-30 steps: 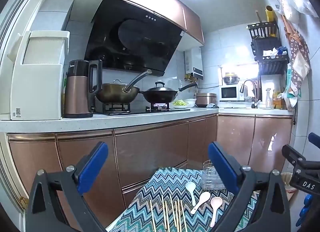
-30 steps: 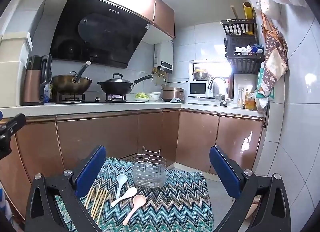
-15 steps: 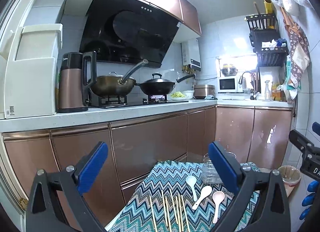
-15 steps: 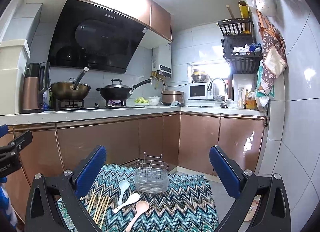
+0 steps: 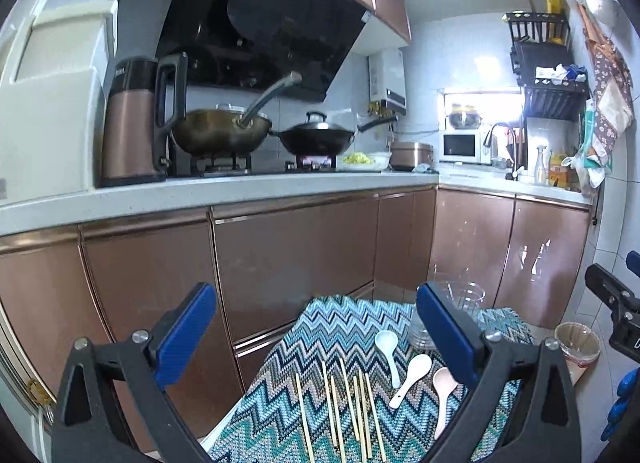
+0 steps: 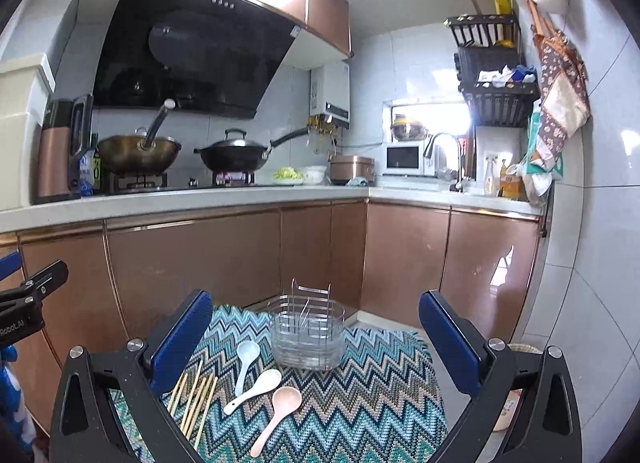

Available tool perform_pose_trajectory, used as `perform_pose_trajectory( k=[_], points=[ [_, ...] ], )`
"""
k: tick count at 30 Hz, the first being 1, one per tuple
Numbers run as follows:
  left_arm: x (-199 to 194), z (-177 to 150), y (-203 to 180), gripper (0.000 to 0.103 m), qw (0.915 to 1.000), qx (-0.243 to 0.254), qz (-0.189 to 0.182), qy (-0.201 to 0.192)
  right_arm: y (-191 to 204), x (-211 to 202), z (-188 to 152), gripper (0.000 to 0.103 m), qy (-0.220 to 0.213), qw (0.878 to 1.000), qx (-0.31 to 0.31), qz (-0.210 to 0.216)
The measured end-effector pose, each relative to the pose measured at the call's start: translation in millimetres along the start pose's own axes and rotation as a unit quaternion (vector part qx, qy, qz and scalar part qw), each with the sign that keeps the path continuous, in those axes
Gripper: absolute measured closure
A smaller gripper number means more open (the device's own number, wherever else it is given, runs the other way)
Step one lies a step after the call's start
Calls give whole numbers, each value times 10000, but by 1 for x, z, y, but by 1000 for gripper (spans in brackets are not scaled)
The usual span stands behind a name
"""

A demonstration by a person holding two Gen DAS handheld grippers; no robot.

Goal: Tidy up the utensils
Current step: 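Move both tools down toward the chopsticks and spoons on the cloth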

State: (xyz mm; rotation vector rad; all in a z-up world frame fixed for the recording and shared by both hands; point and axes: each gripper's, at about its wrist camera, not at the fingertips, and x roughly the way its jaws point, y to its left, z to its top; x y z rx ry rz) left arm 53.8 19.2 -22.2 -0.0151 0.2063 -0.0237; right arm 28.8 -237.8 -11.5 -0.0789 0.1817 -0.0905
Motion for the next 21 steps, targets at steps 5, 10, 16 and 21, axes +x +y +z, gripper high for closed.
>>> perform_pose_trajectory(
  k=[5, 10, 16, 21],
  points=[
    [30, -9, 16, 2, 9986, -223, -127, 462, -6, 28, -13, 0, 500, 9986, -92, 153],
    [66, -22, 28, 3, 9933, -460, -344, 1006, -12, 62, -35, 0, 1135, 9929, 15, 343],
    [109, -41, 29, 3, 9834, -626, -598, 1597, -17, 99, -59, 4, 1618, 9852, -1, 564],
    [146, -61, 32, 4, 9686, -873, -784, 2193, -27, 136, -87, 19, 2181, 9720, 29, 875]
  ],
)
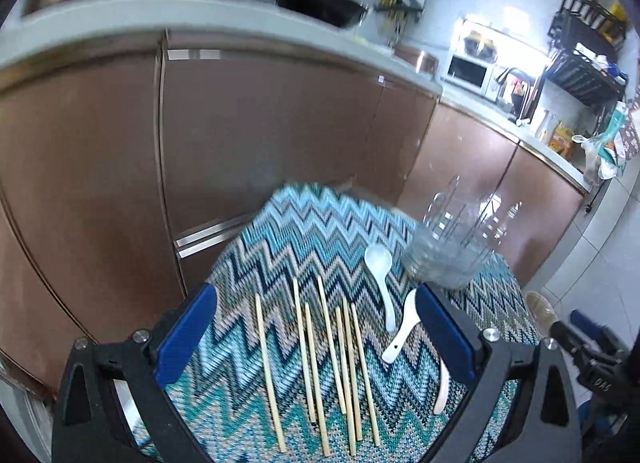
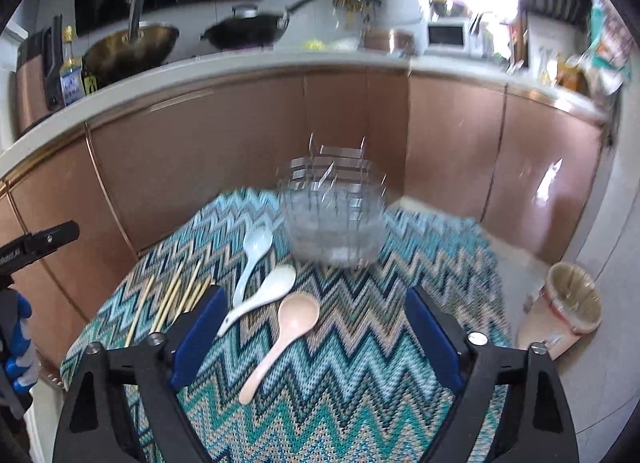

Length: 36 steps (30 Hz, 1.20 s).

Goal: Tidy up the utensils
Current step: 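Move both tools down toward the chopsticks and spoons on the cloth, then close the left tool on a bamboo chopstick while the right tool grasps a white spoon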

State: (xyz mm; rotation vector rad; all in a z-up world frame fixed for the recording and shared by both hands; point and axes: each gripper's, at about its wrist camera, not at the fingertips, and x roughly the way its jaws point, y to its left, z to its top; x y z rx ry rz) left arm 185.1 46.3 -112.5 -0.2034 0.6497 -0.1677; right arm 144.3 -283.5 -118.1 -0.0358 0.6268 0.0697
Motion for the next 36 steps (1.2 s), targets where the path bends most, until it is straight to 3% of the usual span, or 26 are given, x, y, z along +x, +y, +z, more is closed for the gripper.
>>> perform_pose_trajectory(
  k=[2, 6, 8, 11, 16, 21, 27, 36],
  points=[
    [16, -1, 1, 5, 9998, -34, -26, 193, -6, 17, -5, 31, 284, 9992, 146, 255],
    [40, 1, -1, 9, 9986, -58, -192, 498, -10, 43, -11, 43, 677, 9940, 405, 752],
    [52, 3, -3, 16, 9977, -49, -247, 635, -13, 59, -9, 52, 819, 9906, 446, 1001],
    [73, 8, -6, 23, 9955, -47, -339, 888, -13, 82, -2, 58, 962, 9842, 557, 1376],
    [111, 15, -3, 34, 9896, -192, -430, 1359, -10, 130, 10, 71, 1197, 9774, 567, 1649],
    [148, 18, 2, 44, 9819, -268, -479, 1815, -4, 166, 15, 76, 1485, 9690, 626, 1871],
    [183, 19, 9, 53, 9732, -280, -444, 2239, 0, 200, 15, 78, 1714, 9673, 406, 1825],
    [224, 18, 6, 67, 9616, -220, -416, 2703, 2, 218, 10, 82, 1903, 9636, 224, 1866]
  ],
)
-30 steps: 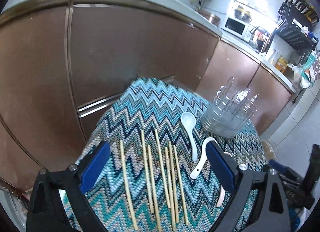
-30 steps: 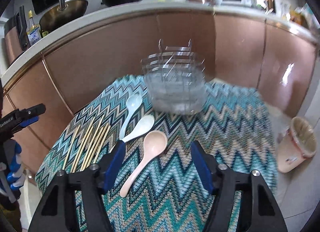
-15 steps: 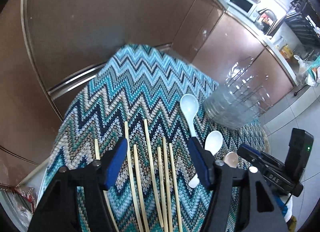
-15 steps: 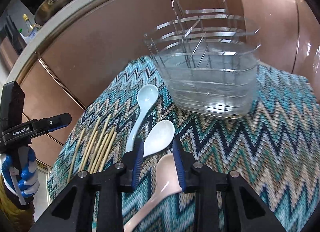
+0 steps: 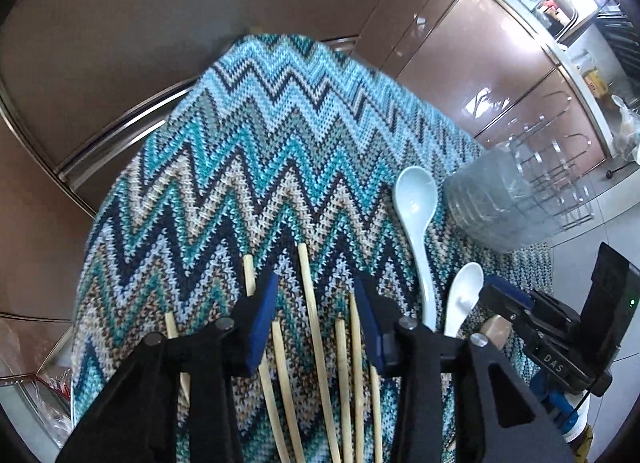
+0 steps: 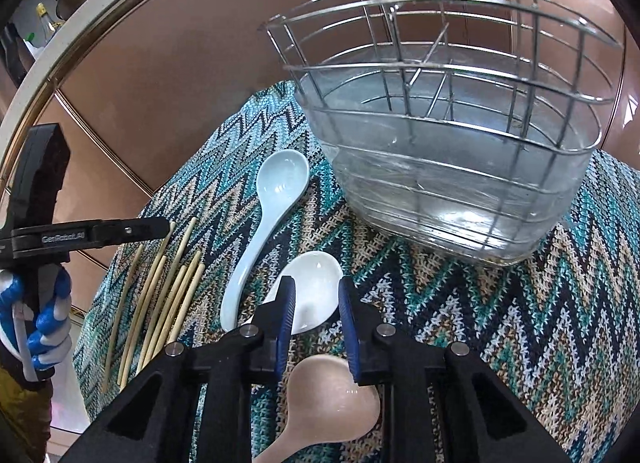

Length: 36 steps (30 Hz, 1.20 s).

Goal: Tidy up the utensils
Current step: 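Close the left tool on a bamboo chopstick while the right tool grasps a white spoon, then carry the chopstick and white spoon over the wire holder and open both tools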

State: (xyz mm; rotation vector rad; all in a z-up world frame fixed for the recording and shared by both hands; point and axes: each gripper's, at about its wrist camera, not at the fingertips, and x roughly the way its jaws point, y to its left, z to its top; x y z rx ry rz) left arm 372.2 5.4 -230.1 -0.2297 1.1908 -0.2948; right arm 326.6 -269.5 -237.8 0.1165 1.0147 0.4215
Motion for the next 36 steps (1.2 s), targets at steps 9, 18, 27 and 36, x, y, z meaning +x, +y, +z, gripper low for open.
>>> perform_pose_trajectory(
  k=[9, 18, 27, 36],
  points=[
    [24, 6, 2, 77, 9995, -68, 75, 311, -5, 11, 5, 86, 103, 9999, -19, 79],
    [36, 15, 1, 89, 9989, -188, 150, 398, -9, 26, 7, 93, 210, 9997, -125, 24],
    [40, 19, 10, 98, 9987, -359, 148, 327, 12, 16, 6, 95, -51, 9983, -558, -172],
    [-19, -8, 1, 98, 9983, -232, -214, -490, 47, -37, -3, 98, -652, 9917, -1031, -396]
  ],
)
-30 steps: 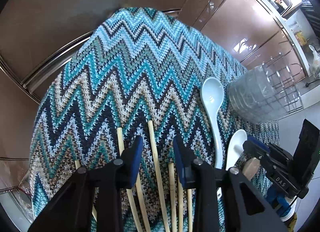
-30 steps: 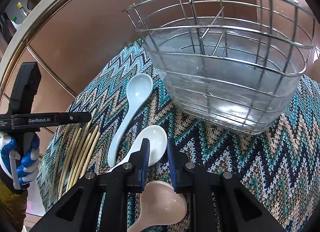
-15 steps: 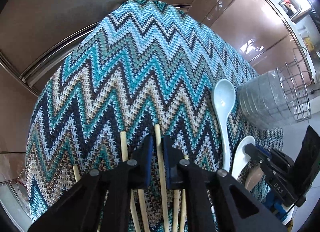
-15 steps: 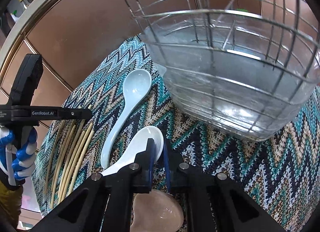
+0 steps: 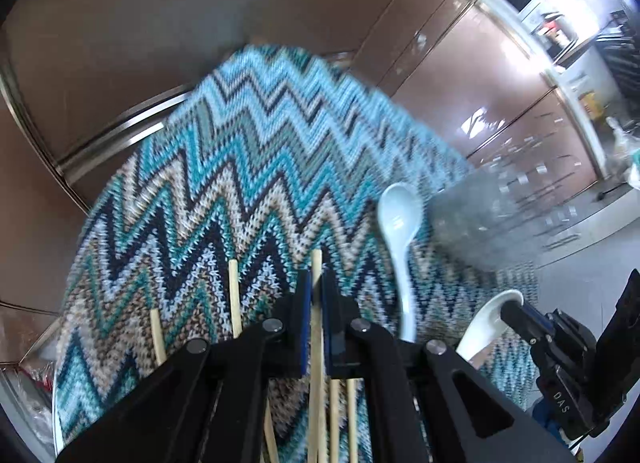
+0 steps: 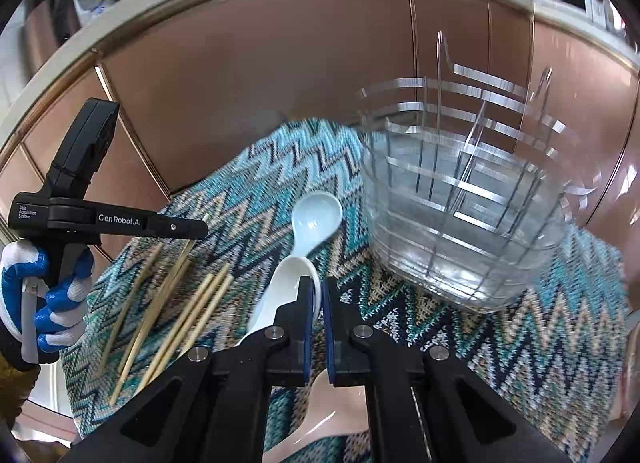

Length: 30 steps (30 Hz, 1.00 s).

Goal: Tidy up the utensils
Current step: 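Carry the chopstick and white spoon over the wire holder and open both tools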

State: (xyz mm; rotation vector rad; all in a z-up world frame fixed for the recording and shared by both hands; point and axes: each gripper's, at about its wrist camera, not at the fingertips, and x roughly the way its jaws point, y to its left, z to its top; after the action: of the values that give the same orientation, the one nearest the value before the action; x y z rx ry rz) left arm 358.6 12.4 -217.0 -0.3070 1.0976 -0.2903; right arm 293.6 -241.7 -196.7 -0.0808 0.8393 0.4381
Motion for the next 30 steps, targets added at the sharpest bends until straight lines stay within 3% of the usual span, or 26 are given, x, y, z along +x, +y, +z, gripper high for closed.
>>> perform_pose_trajectory(
  k=[7, 13, 17, 22, 30],
  points=[
    [-67, -18, -12, 99, 9960, -39, -378, -804, 24, -63, -9, 98, -455, 9984, -111, -307],
    [-137, -25, -29, 99, 9849, 5, -656, -1599, 37, -117, -15, 98, -793, 9944, -137, -680],
    [-175, -20, -55, 98, 9722, 175, -851, -2173, 30, -153, -7, 98, -1150, 9888, -67, -945],
    [-200, 9, -96, 99, 9520, 280, -1147, -2823, 11, -183, 21, 98, -1624, 9759, -71, -1458],
    [-191, 76, -166, 99, 9164, 195, -1436, -3731, -23, -189, 70, 98, -2198, 9530, -107, -2083]
  ],
)
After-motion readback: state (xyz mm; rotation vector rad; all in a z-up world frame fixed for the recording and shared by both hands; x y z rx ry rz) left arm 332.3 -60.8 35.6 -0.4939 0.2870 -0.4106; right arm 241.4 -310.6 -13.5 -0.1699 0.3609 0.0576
